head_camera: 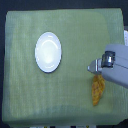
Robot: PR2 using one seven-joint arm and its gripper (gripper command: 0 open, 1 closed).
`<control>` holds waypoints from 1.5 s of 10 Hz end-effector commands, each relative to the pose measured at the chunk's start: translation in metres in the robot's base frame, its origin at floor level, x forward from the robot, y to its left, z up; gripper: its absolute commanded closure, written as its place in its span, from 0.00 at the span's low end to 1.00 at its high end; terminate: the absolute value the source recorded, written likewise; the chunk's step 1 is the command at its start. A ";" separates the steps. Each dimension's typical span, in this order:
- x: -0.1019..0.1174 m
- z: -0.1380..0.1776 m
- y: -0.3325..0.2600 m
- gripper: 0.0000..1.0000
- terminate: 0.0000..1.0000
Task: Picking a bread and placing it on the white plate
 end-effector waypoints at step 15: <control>-0.002 -0.091 -0.026 0.00 0.00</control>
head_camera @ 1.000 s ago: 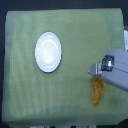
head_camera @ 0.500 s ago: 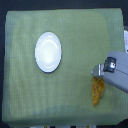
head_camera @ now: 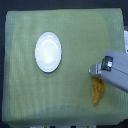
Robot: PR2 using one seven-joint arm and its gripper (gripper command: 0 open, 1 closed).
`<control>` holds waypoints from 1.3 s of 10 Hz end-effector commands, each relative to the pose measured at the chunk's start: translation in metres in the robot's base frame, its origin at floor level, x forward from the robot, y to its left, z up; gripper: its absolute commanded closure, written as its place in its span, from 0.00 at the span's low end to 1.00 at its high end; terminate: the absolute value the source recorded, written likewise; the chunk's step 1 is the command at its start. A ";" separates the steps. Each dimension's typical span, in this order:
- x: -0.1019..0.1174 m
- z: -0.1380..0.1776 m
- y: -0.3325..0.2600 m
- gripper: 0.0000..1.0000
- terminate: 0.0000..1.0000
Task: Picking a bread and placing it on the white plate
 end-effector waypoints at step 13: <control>0.004 0.010 0.009 1.00 0.00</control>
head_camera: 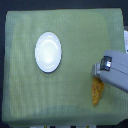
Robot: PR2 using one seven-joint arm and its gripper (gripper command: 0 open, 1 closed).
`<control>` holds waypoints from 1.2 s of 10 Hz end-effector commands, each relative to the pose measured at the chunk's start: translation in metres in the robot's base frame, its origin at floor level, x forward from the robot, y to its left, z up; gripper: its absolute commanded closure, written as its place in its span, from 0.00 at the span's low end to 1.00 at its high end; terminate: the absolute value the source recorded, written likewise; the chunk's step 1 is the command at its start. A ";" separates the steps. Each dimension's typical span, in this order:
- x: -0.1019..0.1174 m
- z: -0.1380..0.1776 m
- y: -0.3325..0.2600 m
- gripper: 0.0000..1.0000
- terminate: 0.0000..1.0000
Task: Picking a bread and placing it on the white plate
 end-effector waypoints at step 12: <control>0.058 0.159 0.029 1.00 0.00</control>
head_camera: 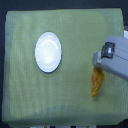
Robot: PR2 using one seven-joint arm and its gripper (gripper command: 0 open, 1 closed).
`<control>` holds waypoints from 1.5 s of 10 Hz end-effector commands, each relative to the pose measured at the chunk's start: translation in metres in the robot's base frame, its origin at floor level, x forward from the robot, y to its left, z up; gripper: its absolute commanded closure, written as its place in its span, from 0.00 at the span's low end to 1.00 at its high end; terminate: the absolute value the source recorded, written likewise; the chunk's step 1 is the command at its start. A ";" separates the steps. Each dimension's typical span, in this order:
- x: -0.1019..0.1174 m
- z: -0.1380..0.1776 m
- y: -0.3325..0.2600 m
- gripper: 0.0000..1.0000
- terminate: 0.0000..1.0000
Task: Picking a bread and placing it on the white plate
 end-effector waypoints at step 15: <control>0.130 0.050 0.282 1.00 0.00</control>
